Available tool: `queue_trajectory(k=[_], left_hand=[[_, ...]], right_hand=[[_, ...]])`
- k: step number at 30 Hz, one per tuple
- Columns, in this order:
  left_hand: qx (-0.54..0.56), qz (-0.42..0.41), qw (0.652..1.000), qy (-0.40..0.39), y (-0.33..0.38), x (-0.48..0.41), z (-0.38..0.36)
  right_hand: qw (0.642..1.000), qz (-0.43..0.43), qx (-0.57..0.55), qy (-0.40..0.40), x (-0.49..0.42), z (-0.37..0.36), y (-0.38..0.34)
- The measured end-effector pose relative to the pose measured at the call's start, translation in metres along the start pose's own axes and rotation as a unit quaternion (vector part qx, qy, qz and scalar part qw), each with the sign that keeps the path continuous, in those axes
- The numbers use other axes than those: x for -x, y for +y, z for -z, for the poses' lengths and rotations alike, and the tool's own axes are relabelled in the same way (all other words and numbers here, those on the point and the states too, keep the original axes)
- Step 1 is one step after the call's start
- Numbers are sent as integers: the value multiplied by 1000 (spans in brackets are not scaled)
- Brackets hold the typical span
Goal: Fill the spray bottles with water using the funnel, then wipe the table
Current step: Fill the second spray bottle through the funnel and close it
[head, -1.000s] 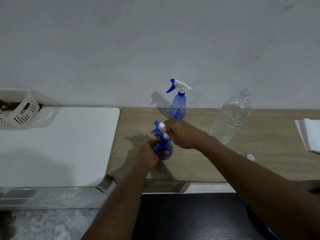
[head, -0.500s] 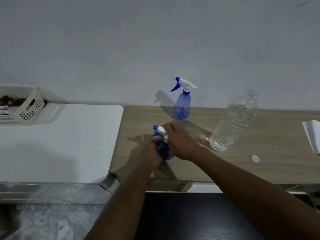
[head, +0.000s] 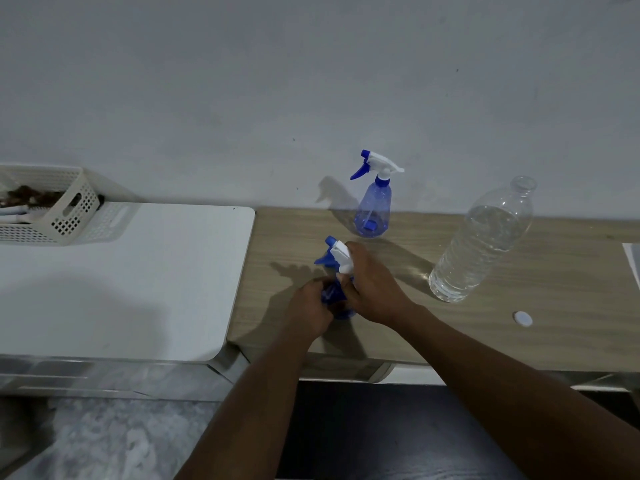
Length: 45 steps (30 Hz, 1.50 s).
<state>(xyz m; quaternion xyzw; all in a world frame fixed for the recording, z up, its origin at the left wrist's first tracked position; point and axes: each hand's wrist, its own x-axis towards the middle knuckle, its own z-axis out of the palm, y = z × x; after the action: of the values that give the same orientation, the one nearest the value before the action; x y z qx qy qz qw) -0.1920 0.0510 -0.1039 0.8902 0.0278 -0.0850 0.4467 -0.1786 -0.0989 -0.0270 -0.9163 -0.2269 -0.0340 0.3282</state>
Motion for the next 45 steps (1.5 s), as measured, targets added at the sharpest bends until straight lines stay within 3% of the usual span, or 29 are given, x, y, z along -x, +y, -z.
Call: queue_trajectory(k=[10, 13, 18, 22, 28, 32, 37, 41, 45], left_hand=[[-4, -1, 1000, 9, 1, 2, 2], [-5, 0, 1000, 6, 2, 2, 2], [-14, 16, 1000, 1, 5, 3, 2], [-18, 6, 1000, -1, 5, 3, 3], [-27, 28, 999, -3, 5, 2, 3], [-33, 10, 999, 0, 7, 3, 3], [-6, 23, 1000, -5, 9, 6, 3], [-16, 9, 1000, -7, 10, 7, 5], [-11, 34, 999, -1, 9, 6, 2]], right_hand=[[989, 20, 145, 28, -3, -6, 0], [990, 49, 130, 11, -3, -2, 2], [988, -20, 149, 22, -5, -9, 2], [990, 7, 136, 35, 2, -10, 6], [992, -30, 122, 27, -4, -9, 4], [992, 9, 122, 43, -1, -8, 10], [993, -34, 108, 34, -8, -9, 6], [995, 17, 92, 37, -2, -6, 9], [996, -48, 66, 36, -7, -13, 8]])
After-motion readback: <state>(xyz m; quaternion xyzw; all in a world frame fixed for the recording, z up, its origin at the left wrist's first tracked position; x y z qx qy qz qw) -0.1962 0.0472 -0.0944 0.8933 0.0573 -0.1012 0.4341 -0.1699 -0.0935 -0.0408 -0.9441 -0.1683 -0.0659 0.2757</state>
